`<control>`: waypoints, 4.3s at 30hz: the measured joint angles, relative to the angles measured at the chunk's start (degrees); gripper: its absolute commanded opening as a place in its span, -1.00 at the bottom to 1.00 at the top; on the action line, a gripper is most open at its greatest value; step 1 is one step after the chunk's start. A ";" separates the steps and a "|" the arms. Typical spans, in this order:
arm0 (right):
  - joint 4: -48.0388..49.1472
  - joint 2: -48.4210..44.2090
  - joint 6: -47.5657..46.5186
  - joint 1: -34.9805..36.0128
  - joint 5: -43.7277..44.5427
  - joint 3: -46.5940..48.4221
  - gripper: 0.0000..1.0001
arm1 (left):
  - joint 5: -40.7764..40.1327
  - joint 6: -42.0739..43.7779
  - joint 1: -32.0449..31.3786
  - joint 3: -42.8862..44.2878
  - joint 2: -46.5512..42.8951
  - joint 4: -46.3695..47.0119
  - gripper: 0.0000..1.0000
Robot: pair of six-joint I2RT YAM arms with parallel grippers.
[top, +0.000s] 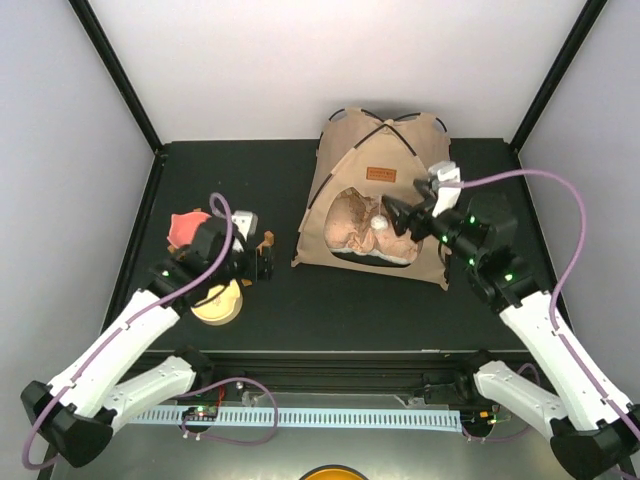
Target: Set up the pet tent
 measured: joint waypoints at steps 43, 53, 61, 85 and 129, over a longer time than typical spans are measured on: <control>13.20 -8.66 8.17 0.35 -13.49 -20.33 0.74 | -18.16 -24.52 -0.33 -24.15 2.56 -6.14 -0.97; 13.11 -8.76 7.37 0.35 -13.40 -20.33 0.74 | -20.94 -17.84 -0.63 -8.13 -0.22 -10.29 -0.97; 12.46 -9.79 5.84 0.35 -13.22 -20.33 0.75 | -17.49 -4.04 -0.63 -3.96 4.42 -2.47 -0.97; 10.78 -14.01 2.19 0.35 -12.87 -21.94 0.75 | -17.22 5.90 -0.28 -2.45 28.76 5.11 -0.97; 8.04 -16.41 3.08 0.35 -2.25 -30.27 0.84 | 0.87 1.18 0.68 -6.19 7.41 14.86 0.97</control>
